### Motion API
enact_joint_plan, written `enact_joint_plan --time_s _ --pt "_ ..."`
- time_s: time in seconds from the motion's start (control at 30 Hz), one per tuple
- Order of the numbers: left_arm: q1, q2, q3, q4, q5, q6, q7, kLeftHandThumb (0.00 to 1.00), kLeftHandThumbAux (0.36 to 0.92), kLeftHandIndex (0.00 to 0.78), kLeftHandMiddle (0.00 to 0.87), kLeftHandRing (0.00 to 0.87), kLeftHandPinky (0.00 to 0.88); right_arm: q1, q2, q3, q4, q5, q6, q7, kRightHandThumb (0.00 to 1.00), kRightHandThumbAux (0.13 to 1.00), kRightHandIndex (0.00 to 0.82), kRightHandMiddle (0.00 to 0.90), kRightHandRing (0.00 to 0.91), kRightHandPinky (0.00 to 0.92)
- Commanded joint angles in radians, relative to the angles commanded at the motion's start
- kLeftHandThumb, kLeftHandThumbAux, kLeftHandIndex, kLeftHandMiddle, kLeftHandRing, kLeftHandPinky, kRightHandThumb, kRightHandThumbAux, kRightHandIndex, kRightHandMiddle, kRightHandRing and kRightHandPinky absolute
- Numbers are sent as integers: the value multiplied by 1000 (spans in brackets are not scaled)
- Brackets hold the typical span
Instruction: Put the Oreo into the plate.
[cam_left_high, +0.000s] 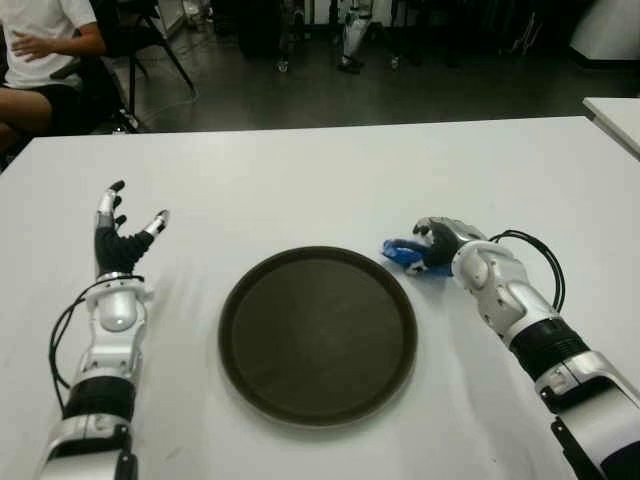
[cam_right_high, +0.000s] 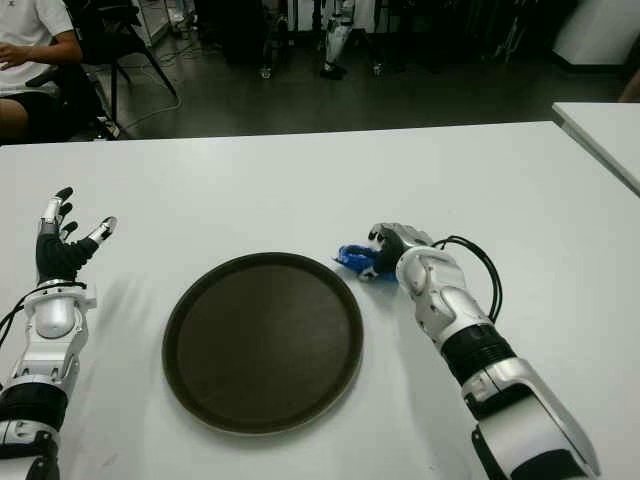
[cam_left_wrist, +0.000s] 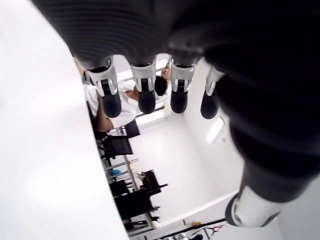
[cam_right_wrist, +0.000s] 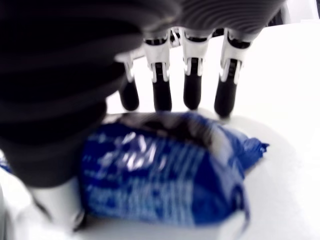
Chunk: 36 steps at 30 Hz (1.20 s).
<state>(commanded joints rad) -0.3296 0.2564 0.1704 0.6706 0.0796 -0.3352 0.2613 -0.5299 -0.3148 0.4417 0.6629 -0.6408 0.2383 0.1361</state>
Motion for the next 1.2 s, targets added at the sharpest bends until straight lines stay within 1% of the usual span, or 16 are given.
enact_joint_plan --time_s 0.03,0.1,0.23,0.33,0.47,0.6,0.83,0.97,1.2 --pt "1 0 0 -2 -1 2 -1 0 755 0 8 32 28 -1 0 1 5 -2 -3 -7 627 737 402 263 276 319" --pt "1 0 1 -5 0 4 0 0 754 0 12 37 31 -4 2 2 23 -4 -14 -23 658 734 409 249 266 306" --pt "-1 3 1 -2 4 7 0 0 761 0 16 40 31 -7 4 -1 52 -1 -37 -50 686 732 414 229 249 295" --pt "-14 11 4 25 3 4 -5 0 766 1 17 39 23 -8 7 -6 63 3 -48 -64 691 732 415 222 244 296" --pt "-8 14 -1 23 12 11 -4 0 757 1 13 33 14 -6 14 -23 88 17 -72 -92 693 732 415 223 244 306" --pt "-7 16 -3 22 16 21 -2 0 747 0 11 33 16 -9 22 -35 106 32 -78 -106 694 731 415 228 242 304" --pt "-6 16 -4 17 26 31 10 0 749 0 9 39 23 -8 27 -52 116 54 -92 -118 696 730 416 255 265 352" --pt "-8 15 -2 23 30 20 13 0 757 0 8 37 23 -5 24 -54 109 54 -93 -118 697 731 416 272 282 374" --pt "-7 15 -1 24 26 3 2 0 765 0 2 28 15 -9 21 -46 109 47 -85 -105 696 731 416 285 295 379"
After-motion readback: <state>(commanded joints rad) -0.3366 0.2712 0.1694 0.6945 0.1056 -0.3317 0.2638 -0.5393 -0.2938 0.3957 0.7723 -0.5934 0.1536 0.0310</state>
